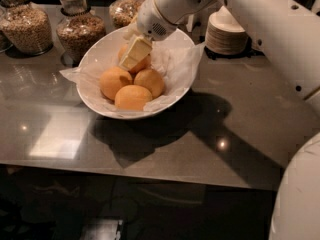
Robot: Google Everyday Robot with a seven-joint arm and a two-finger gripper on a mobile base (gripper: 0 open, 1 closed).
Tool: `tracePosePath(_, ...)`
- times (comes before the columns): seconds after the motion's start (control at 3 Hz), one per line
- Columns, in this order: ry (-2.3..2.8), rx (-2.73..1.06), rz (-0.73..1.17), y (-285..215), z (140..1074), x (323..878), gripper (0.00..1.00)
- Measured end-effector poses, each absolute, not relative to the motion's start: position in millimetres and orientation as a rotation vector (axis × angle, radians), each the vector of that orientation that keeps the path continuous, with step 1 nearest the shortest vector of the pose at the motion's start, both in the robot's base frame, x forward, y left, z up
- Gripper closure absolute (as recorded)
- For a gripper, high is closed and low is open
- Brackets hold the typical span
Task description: Pick orange from white bowl
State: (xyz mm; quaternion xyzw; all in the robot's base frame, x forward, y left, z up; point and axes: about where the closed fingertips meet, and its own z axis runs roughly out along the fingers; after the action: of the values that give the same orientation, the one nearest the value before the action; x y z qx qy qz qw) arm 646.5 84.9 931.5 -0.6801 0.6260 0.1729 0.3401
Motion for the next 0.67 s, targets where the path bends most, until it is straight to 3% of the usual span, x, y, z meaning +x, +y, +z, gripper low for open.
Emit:
tracePosePath(0.33, 1.619, -1.738, 0.389, 76.6, 948.1, 648.9, 0.07)
tracePosePath(0.67, 1.631, -1.702, 0.358, 67.7, 954.1, 652.5, 0.09)
